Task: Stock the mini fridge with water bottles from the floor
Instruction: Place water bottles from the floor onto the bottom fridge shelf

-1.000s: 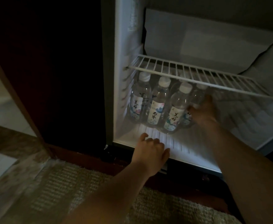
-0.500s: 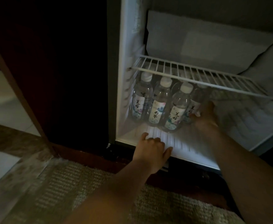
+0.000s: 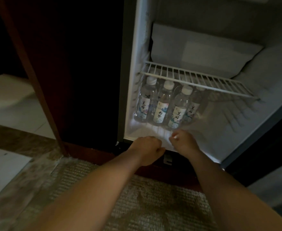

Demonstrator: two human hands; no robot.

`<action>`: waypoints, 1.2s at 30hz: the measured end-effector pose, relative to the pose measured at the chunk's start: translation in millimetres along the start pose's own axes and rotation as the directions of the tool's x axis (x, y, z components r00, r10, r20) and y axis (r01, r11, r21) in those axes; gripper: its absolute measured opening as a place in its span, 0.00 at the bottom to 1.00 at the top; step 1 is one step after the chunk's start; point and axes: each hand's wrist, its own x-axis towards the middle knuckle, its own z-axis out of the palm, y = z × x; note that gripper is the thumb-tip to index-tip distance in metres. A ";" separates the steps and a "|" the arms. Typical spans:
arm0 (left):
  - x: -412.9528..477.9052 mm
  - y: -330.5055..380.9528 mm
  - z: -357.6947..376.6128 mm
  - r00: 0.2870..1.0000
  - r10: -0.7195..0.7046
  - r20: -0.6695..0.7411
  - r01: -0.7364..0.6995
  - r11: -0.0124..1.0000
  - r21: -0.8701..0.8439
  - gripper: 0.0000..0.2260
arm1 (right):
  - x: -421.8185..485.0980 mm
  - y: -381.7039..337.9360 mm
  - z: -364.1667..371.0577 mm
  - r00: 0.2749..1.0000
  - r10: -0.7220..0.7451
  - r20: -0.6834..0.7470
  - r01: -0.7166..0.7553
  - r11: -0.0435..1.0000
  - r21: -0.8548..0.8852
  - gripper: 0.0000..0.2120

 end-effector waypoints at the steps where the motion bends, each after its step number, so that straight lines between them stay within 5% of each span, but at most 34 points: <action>1: -9.0 -6.2 -6.4 0.996 -0.026 0.089 0.025 1.000 0.013 0.16 | -5.7 -4.4 2.9 0.995 -0.027 0.101 0.033 0.998 -0.057 0.03; 4: -36.9 -29.0 -24.5 0.975 -0.094 0.199 0.080 0.994 0.075 0.16 | -23.5 -25.5 9.6 0.932 -0.090 0.352 0.164 0.969 -0.186 0.11; 10: -102.5 -90.2 -46.5 0.906 -0.236 0.352 0.196 0.970 0.146 0.17 | -60.3 -88.8 31.1 0.798 -0.125 0.589 0.388 0.855 -0.344 0.18; 23: -253.2 -177.2 -91.1 0.793 -0.516 0.326 0.421 0.849 0.320 0.20 | -128.8 -228.9 133.5 0.624 -0.339 0.704 0.676 0.686 -0.268 0.15; 27: -312.1 -205.3 -103.8 0.713 -0.625 0.319 0.554 0.780 0.291 0.21 | -158.4 -256.6 176.0 0.543 -0.424 0.725 0.733 0.661 -0.162 0.06; 36: -447.9 -247.8 -106.8 0.449 -0.842 0.298 0.775 0.533 0.340 0.22 | -223.8 -278.1 248.1 0.330 -0.428 0.841 0.832 0.554 -0.045 0.07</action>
